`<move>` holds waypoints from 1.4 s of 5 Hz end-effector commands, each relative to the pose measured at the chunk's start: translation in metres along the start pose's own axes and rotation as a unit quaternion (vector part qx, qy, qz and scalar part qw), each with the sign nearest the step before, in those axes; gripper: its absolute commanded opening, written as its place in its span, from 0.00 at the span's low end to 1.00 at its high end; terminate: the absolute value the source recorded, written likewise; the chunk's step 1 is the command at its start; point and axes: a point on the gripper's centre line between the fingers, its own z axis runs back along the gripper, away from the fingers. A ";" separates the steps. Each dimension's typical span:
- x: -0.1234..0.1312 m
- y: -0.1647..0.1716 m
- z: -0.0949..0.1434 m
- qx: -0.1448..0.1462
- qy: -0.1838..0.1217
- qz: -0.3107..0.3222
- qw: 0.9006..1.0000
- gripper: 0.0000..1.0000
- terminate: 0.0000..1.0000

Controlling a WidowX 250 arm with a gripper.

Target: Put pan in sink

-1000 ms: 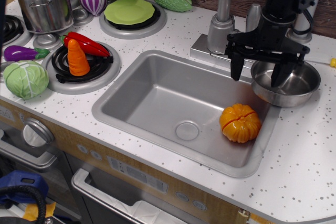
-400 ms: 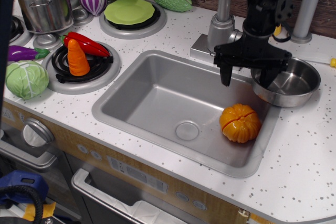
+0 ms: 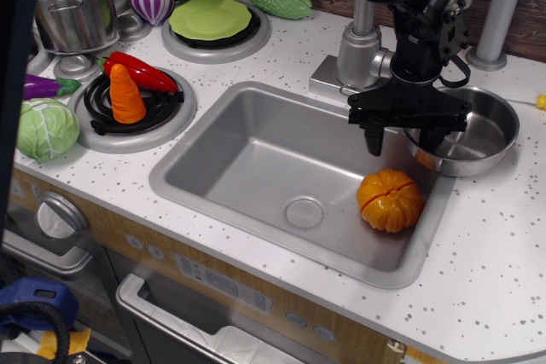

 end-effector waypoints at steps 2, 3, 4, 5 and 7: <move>0.011 0.021 0.025 0.012 0.014 -0.023 1.000 0.00 0.00; 0.009 0.043 0.045 0.034 0.041 -0.049 0.997 0.00 0.00; -0.003 0.064 0.058 0.057 0.057 -0.062 0.995 0.00 0.00; -0.013 0.104 0.056 0.079 0.054 -0.087 0.992 0.00 0.00; -0.032 0.151 0.012 0.098 0.039 -0.105 0.989 0.00 0.00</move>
